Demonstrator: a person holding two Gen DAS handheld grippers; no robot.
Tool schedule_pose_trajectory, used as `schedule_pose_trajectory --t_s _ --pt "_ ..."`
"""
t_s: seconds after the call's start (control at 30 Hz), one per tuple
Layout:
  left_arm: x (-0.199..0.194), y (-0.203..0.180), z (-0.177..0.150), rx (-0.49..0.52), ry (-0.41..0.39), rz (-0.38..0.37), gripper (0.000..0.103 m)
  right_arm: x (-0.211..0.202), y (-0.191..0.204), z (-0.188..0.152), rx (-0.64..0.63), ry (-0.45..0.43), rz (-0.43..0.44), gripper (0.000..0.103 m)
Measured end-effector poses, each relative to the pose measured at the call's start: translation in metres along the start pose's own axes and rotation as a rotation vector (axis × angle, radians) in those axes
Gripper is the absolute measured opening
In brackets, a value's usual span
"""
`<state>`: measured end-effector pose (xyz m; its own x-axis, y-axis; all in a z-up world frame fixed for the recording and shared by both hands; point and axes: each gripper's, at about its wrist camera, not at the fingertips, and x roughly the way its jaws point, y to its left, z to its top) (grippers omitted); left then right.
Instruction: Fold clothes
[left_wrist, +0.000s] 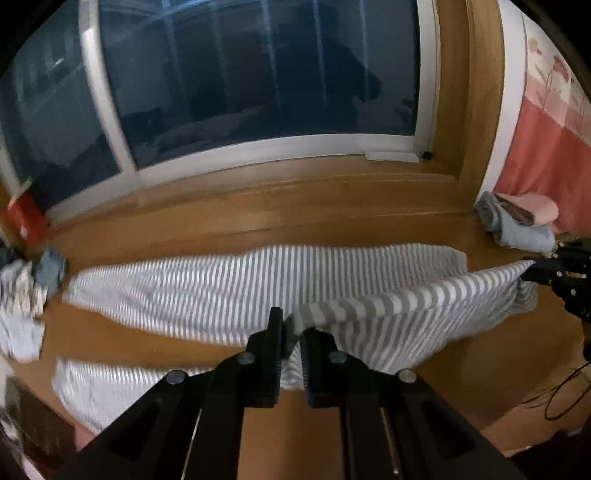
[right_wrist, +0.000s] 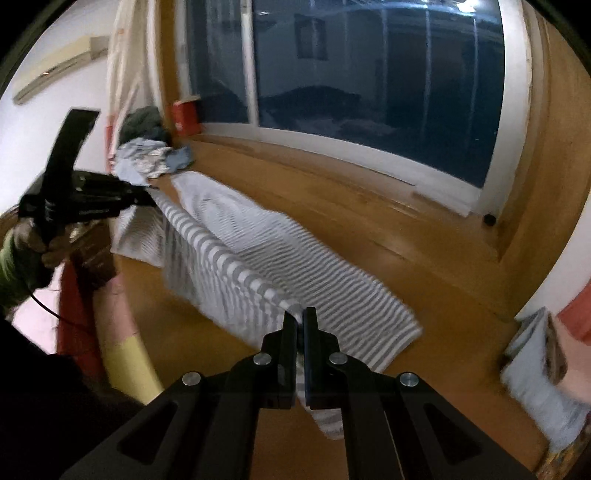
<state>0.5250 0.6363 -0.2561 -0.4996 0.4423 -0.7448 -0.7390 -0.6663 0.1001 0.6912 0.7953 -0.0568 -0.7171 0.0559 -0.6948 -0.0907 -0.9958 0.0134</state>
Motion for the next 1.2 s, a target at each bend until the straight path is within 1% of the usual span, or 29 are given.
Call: schedule_pose_trajectory --t_s 0.07,0.1,0.2,0.3,0.4,0.5,0.53,0.6,0.67,0.73,0.8,0.87,0.9,0.93,1.0,1.13,1.2 --pt "0.026 0.004 0.019 0.003 0.021 -0.028 0.007 0.024 -0.012 0.011 0.000 0.041 -0.047 0.003" --pt "0.041 0.005 0.025 0.002 0.036 -0.042 0.007 0.040 -0.022 0.015 0.014 0.076 -0.065 0.003" --pt "0.084 0.008 0.040 0.001 0.082 -0.077 0.007 0.075 -0.046 0.019 0.081 0.145 -0.087 0.003" --pt "0.125 0.011 0.047 -0.002 0.126 -0.095 0.007 0.099 -0.062 0.024 0.124 0.174 -0.103 0.003" --pt "0.161 0.015 0.051 0.002 0.165 -0.096 0.007 0.121 -0.074 0.030 0.146 0.198 -0.119 0.003" --pt "0.197 0.014 0.055 0.029 0.218 -0.096 0.008 0.146 -0.084 0.033 0.157 0.228 -0.145 0.003" --pt "0.206 0.014 0.055 0.040 0.229 -0.091 0.010 0.155 -0.087 0.034 0.157 0.242 -0.160 0.004" --pt "0.227 0.011 0.056 0.049 0.257 -0.091 0.010 0.175 -0.092 0.032 0.156 0.275 -0.198 0.007" --pt "0.239 0.010 0.056 0.044 0.267 -0.100 0.011 0.189 -0.098 0.029 0.169 0.307 -0.238 0.015" --pt "0.245 0.008 0.056 0.048 0.273 -0.102 0.011 0.186 -0.103 0.028 0.193 0.303 -0.262 0.019" --pt "0.246 0.005 0.056 0.054 0.271 -0.100 0.011 0.161 -0.107 0.028 0.234 0.239 -0.278 0.028" --pt "0.246 0.005 0.055 0.044 0.269 -0.105 0.011 0.128 -0.113 0.025 0.294 0.157 -0.323 0.049" --pt "0.246 0.005 0.055 0.036 0.270 -0.109 0.011 0.113 -0.117 0.021 0.328 0.122 -0.330 0.051" --pt "0.246 0.005 0.055 0.027 0.272 -0.113 0.011 0.104 -0.119 0.017 0.358 0.110 -0.323 0.051" --pt "0.247 0.004 0.056 0.017 0.275 -0.119 0.011 0.100 -0.122 0.011 0.394 0.131 -0.309 0.051" --pt "0.247 -0.001 0.056 0.028 0.272 -0.115 0.011 0.120 -0.112 0.003 0.351 0.207 -0.334 0.050" --pt "0.247 -0.004 0.055 0.036 0.270 -0.111 0.011 0.132 -0.114 -0.004 0.376 0.235 -0.348 0.050"
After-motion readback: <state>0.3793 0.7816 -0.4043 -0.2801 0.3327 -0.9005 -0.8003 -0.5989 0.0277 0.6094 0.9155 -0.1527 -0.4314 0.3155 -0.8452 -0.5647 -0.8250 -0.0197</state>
